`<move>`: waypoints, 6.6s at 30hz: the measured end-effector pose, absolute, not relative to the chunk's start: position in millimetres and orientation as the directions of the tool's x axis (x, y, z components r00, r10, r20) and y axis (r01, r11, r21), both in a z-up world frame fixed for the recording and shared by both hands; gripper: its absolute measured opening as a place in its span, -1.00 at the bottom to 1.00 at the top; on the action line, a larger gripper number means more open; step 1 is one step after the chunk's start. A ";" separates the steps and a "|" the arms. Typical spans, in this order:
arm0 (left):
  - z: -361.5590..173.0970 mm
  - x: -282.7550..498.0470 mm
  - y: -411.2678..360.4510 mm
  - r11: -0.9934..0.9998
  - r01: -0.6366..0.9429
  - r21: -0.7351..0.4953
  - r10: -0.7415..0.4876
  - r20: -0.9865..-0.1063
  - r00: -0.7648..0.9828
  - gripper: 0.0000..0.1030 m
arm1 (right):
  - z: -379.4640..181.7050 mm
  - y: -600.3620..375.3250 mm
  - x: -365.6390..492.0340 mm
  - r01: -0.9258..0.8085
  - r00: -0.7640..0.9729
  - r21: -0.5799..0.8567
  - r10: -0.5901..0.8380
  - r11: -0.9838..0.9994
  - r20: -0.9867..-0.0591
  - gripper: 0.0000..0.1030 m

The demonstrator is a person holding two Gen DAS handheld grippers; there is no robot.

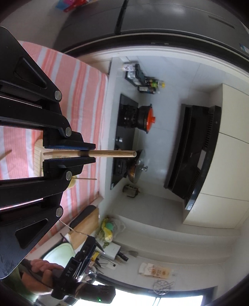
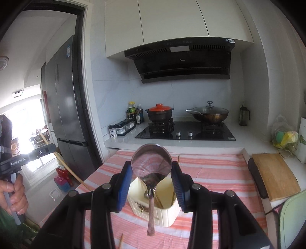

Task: Organize utensils
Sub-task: 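Carry the chopstick and spoon upright over the cream holder with both tools, then drop the chopstick and spoon into the holder by opening both tools, then pull both tools back toward the last two chopsticks on the cloth, then grasp a chopstick with the right tool while the left tool approaches another, then grasp the last chopstick with the left tool while the right tool holds its chopstick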

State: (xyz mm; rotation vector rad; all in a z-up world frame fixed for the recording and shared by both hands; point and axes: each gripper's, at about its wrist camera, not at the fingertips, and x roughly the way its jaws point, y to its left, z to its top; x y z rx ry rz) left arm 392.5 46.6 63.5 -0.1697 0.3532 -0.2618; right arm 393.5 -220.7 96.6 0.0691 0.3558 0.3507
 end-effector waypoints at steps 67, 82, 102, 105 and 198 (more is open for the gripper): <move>-166.0 254.6 22.5 0.973 -0.078 -0.216 -0.111 -0.739 0.665 0.90 | -118.2 -206.7 214.6 -0.288 0.691 0.134 0.303 0.948 -0.656 0.07; -172.9 251.4 56.7 0.949 -0.198 -0.245 -0.051 -0.739 0.671 0.90 | -120.4 -193.1 233.4 -0.313 0.643 0.123 0.305 0.942 -0.702 0.07; -178.0 246.3 40.3 0.964 -0.160 -0.212 -0.065 -0.772 0.632 0.89 | -174.9 -92.9 314.2 -0.527 0.470 -0.019 0.273 0.850 -0.840 -0.40; -182.1 247.5 35.7 0.964 -0.149 -0.220 -0.083 -0.783 0.616 0.89 | -175.4 -102.7 313.1 -0.496 0.488 -0.014 0.265 0.868 -0.832 -0.84; -215.8 374.6 -75.8 0.892 0.451 0.042 -0.152 -0.910 0.385 -0.90 | -168.9 -233.9 380.0 -0.230 0.386 0.032 0.122 0.973 -0.915 -0.87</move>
